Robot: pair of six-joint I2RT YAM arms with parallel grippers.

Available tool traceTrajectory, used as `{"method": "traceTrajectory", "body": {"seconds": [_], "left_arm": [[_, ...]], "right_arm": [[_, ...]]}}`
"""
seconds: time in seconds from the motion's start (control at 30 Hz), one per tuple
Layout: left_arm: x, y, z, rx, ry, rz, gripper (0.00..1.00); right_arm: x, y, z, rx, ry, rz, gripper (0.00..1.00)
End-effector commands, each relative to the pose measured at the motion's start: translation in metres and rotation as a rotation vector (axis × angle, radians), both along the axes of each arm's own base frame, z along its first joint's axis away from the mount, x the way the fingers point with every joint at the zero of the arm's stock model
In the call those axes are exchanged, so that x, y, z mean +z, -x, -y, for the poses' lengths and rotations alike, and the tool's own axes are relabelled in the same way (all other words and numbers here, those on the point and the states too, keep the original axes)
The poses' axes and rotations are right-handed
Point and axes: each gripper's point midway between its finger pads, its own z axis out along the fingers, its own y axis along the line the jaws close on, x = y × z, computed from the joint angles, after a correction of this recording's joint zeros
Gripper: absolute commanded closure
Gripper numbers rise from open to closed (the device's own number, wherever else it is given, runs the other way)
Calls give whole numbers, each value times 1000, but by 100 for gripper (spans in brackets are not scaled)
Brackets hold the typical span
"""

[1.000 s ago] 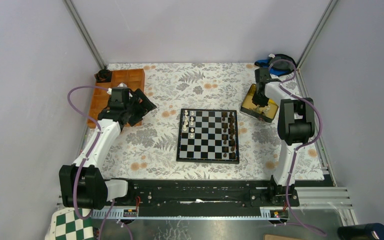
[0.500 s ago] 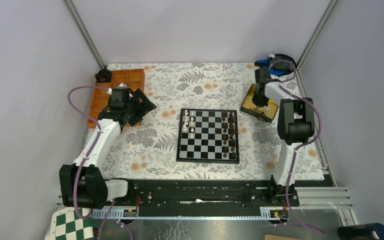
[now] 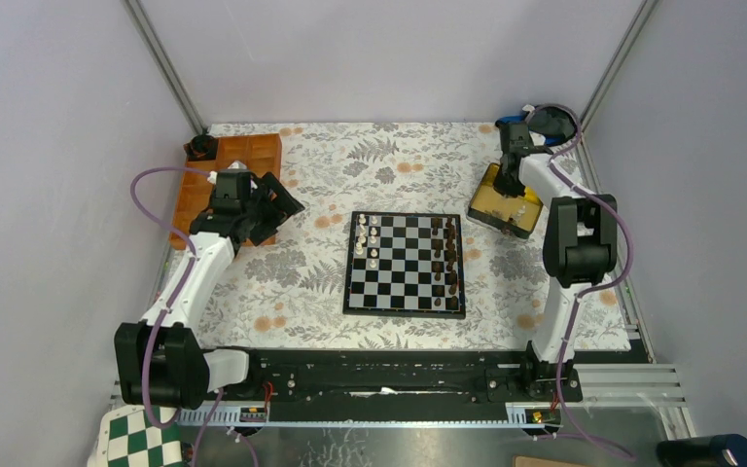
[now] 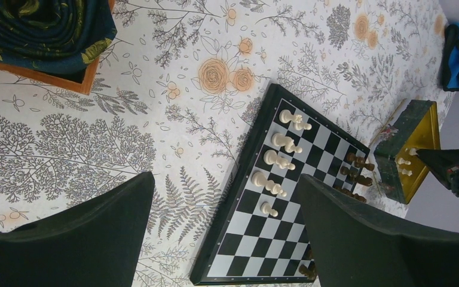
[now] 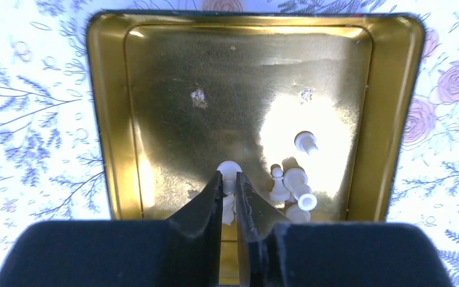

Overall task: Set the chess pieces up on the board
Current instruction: Pick up the chess piece from the storage box, then place the chess piece on the chessboard.

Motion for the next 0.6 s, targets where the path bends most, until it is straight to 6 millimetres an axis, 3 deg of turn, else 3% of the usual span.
{"method": "traceTrajectory", "body": {"seconds": [0.0,0.13,0.3,0.57], "left_arm": [[19,-8,-4,9,-8,85,3],[21,-5,-3,14,1,95,3],[23,1,-1,12,5,102,3],[26,7,1,11,8,110,3]], "right_arm": [[75,-12,-11,52,2,151,100],[94,-5,-37,127,-3,176,100],[110,14,-92,270,-7,177,100],[112,77,-188,520,-5,143,100]]}}
